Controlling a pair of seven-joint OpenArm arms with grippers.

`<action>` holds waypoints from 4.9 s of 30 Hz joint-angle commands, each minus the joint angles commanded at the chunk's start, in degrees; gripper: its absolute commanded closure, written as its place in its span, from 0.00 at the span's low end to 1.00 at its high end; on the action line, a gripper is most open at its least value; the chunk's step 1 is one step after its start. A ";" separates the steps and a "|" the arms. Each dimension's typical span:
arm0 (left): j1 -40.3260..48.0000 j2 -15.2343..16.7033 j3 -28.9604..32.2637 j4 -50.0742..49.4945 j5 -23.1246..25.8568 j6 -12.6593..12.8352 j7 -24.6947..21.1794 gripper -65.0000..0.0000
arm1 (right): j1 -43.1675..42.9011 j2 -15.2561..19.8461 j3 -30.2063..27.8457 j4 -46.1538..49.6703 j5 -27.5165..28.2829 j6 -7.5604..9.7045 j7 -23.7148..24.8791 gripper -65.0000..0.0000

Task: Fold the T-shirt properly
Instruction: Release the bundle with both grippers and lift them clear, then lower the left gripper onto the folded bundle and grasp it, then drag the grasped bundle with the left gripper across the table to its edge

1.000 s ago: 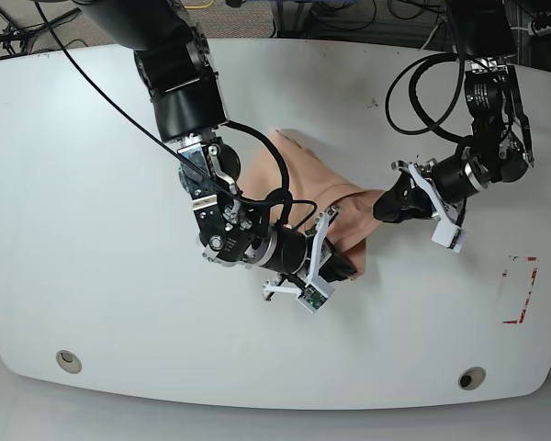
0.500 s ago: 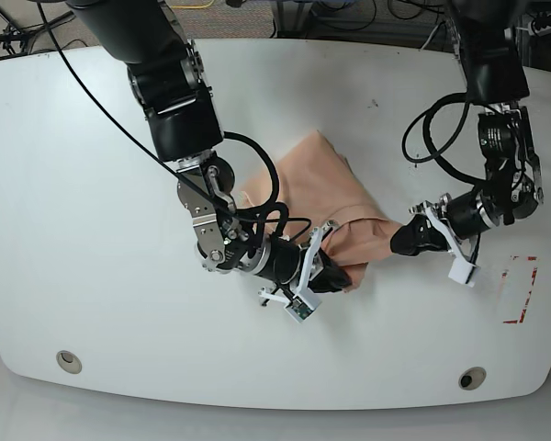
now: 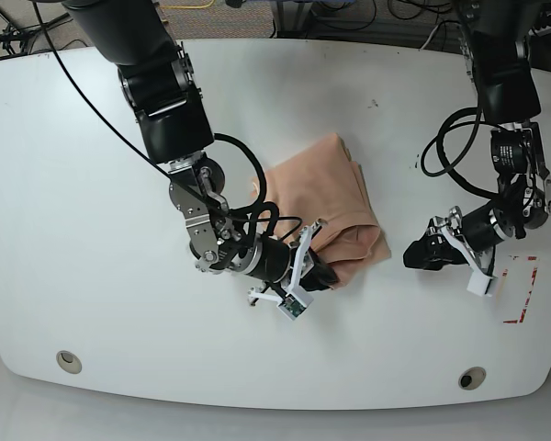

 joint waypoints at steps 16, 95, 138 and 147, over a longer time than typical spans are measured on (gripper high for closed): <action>1.93 -5.80 -0.44 3.69 -0.18 -0.18 -0.26 0.42 | -4.84 0.88 9.41 19.52 -7.56 -0.18 -0.88 0.33; 19.60 24.88 13.89 35.87 34.99 18.55 -5.01 0.42 | -28.92 2.55 27.52 45.54 -7.12 3.38 -20.92 0.88; 17.58 2.29 28.57 15.38 52.04 9.93 -11.52 0.41 | -32.35 2.11 37.19 46.95 -7.12 3.38 -22.51 0.88; 18.81 -1.41 21.45 21.89 51.96 8.09 -11.52 0.41 | -32.35 0.35 37.10 46.95 -7.03 3.38 -22.51 0.88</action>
